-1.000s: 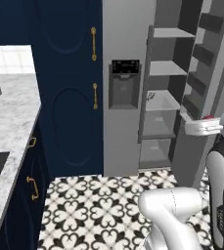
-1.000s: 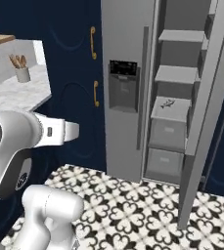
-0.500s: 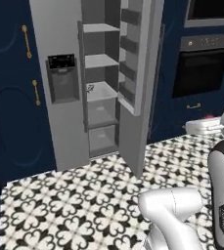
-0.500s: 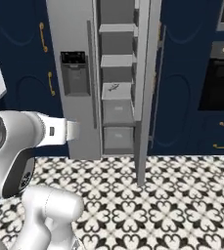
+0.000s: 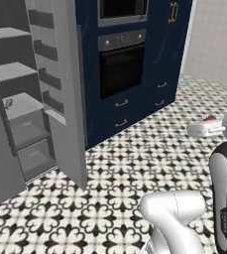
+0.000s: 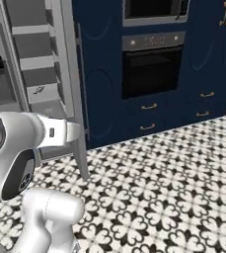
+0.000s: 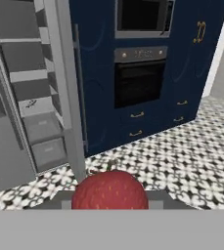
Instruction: Take the strawberry from the fridge and place it on top of the pancake, located on the dining counter.
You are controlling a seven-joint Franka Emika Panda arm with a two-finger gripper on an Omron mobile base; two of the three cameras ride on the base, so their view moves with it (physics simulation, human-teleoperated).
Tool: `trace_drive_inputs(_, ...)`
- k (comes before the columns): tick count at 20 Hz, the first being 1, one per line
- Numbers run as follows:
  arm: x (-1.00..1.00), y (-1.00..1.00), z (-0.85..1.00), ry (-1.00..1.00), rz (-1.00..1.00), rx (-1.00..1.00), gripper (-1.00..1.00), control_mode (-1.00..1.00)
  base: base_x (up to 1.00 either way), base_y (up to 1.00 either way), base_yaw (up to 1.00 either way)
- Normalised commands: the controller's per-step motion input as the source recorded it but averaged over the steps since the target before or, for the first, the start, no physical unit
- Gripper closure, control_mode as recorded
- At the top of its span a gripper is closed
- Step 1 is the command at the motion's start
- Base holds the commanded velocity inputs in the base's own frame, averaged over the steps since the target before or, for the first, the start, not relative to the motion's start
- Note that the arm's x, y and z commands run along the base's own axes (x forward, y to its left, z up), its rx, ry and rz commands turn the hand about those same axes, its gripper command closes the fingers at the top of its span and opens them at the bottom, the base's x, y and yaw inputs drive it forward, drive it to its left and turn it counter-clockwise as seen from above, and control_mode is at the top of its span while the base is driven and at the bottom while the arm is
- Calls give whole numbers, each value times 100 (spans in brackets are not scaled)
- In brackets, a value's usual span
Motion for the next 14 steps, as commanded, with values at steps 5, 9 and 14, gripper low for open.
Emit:
trace_drive_inputs(5, 0, 0, 0, 0, 0, 0, 100, 100, 1, -73, -51)
trace_drive_inputs(9, 0, 0, 0, 0, 0, 0, 100, 100, 21, -90, -37)
trace_drive_inputs(14, 0, 0, 0, 0, 0, 0, 100, 100, 51, -96, -33)
